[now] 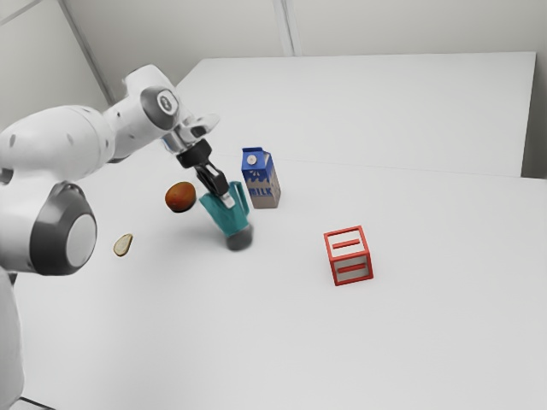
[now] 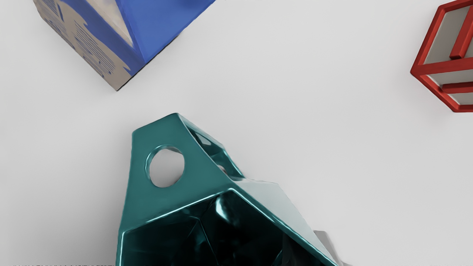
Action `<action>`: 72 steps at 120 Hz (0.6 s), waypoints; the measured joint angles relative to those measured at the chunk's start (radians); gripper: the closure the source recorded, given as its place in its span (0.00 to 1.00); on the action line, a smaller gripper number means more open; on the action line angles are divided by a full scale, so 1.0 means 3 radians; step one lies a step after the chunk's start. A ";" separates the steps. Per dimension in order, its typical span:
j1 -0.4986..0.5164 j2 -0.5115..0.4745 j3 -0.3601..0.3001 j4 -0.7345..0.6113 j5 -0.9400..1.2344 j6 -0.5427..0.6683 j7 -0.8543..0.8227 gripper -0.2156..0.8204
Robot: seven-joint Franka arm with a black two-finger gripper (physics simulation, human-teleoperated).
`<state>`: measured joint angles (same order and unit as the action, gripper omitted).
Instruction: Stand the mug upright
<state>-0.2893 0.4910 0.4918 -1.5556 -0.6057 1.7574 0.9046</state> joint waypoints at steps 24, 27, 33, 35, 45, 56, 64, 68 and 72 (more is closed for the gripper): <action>-0.0268 -0.0257 -0.0033 -0.0209 0.0819 0.0698 -0.0331 0.97; -0.0286 -0.0269 -0.0034 -0.0266 0.0859 0.0777 -0.0373 0.97; -0.0310 -0.0281 -0.0039 -0.0369 0.0915 0.0934 -0.0454 0.97; -0.0314 -0.0281 -0.0040 -0.0394 0.0928 0.0980 -0.0482 0.97; -0.0326 -0.0269 -0.0047 -0.0525 0.0957 0.1186 -0.0612 0.97; -0.0343 -0.0224 -0.0057 -0.0626 0.0960 0.1367 -0.0744 0.97; -0.0349 -0.0204 -0.0059 -0.0674 0.0955 0.1455 -0.0834 0.97; -0.0350 -0.0200 -0.0059 -0.0693 0.0949 0.1490 -0.0875 0.97; -0.0350 -0.0195 -0.0059 -0.0705 0.0944 0.1519 -0.0915 0.96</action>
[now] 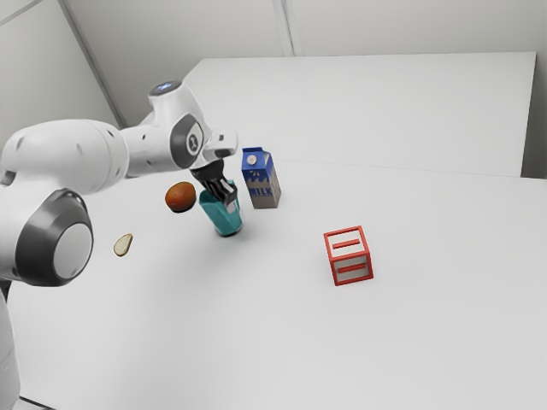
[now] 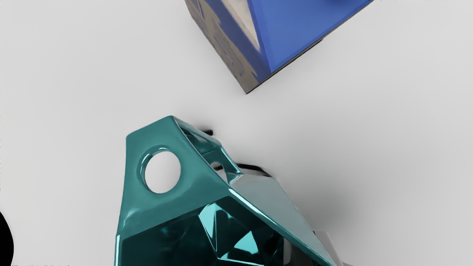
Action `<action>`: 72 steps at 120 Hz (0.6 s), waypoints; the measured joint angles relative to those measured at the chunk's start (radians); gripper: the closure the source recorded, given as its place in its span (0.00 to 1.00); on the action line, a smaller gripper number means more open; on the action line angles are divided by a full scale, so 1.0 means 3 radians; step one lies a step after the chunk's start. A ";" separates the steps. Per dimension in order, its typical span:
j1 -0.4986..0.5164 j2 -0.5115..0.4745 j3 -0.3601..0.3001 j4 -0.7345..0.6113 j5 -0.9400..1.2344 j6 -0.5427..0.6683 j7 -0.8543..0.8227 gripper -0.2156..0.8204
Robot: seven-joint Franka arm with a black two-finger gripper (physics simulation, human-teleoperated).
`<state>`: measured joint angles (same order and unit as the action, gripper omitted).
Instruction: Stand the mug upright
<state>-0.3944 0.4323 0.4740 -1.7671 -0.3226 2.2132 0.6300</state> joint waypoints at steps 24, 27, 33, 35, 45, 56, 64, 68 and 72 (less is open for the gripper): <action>0.0006 0.0008 0.0000 -0.0052 -0.0049 0.0091 -0.0181 0.57; 0.0007 0.0004 0.0000 -0.0052 -0.0052 0.0096 -0.0200 0.53; 0.0010 -0.0009 0.0000 -0.0049 -0.0058 0.0102 -0.0234 0.47; 0.0010 -0.0015 0.0000 -0.0046 -0.0060 0.0102 -0.0245 0.45; 0.0008 -0.0088 0.0007 -0.0021 -0.0064 0.0094 -0.0294 0.37; 0.0003 -0.0231 0.0027 0.0024 -0.0059 0.0027 -0.0339 0.31; 0.0001 -0.0447 0.0040 0.0130 0.0008 -0.0238 -0.0387 0.28; 0.0003 -0.0567 0.0036 0.0274 0.0088 -0.0454 -0.0429 0.27; 0.0026 -0.0658 -0.0016 0.0494 0.0190 -0.0713 -0.0482 0.26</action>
<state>-0.3865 0.2348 0.4693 -1.6190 -0.2655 1.9992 0.4854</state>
